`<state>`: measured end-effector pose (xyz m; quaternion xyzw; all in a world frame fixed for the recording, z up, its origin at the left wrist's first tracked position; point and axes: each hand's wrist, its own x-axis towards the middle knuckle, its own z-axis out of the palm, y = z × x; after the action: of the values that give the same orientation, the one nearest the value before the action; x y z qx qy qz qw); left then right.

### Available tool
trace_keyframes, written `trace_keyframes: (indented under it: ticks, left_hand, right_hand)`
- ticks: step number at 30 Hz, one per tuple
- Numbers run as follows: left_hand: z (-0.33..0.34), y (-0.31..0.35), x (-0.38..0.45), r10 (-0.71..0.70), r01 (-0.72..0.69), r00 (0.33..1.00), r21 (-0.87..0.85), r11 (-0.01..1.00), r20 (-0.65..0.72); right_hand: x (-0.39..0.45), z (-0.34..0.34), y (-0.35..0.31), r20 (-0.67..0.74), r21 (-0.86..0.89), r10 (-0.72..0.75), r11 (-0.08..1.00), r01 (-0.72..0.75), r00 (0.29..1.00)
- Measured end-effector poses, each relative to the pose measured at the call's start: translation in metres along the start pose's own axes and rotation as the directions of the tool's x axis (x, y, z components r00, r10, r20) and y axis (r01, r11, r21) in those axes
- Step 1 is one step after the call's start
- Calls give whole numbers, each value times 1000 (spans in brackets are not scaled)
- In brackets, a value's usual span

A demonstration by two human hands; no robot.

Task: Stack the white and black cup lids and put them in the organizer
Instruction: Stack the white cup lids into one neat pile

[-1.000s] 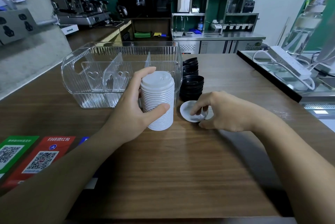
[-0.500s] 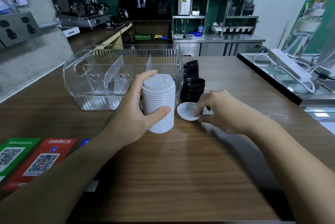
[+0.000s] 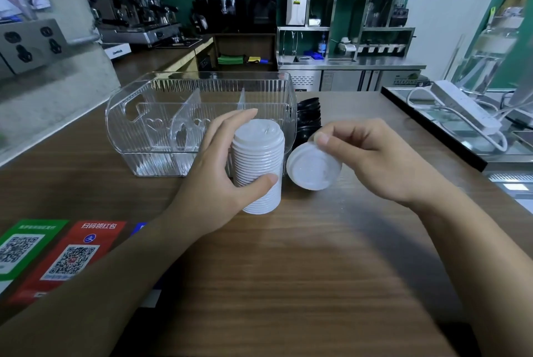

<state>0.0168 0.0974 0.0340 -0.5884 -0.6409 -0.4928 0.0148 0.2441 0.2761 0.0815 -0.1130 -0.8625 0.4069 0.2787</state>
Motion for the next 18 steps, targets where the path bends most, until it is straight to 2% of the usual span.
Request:
trace_keyframes:
  ticks: [3,6,9,12,15,18]
  left_hand:
    - [1,6,-1,188,-177,979,122,977,-81]
    - [5,12,-3,329,-307,941,208,929,-76]
    - [7,16,-5,356,-343,934,230,911,-15]
    - [8,15,-6,368,-351,929,232,907,-31]
    - [9,15,-6,378,-355,923,225,907,-68]
    - [9,16,-6,345,-319,932,204,925,-107]
  right_hand:
    - [-1,5,-7,-7,167,24,986,-22,1000]
    - [0,13,-9,-14,285,30,958,-25,999]
    - [0,20,-13,-29,393,68,918,-51,997]
    - [0,26,-16,-29,482,111,872,-83,993]
    - [0,31,-20,-46,488,134,868,-95,990]
    - [-3,32,-24,-133,314,56,949,-11,990]
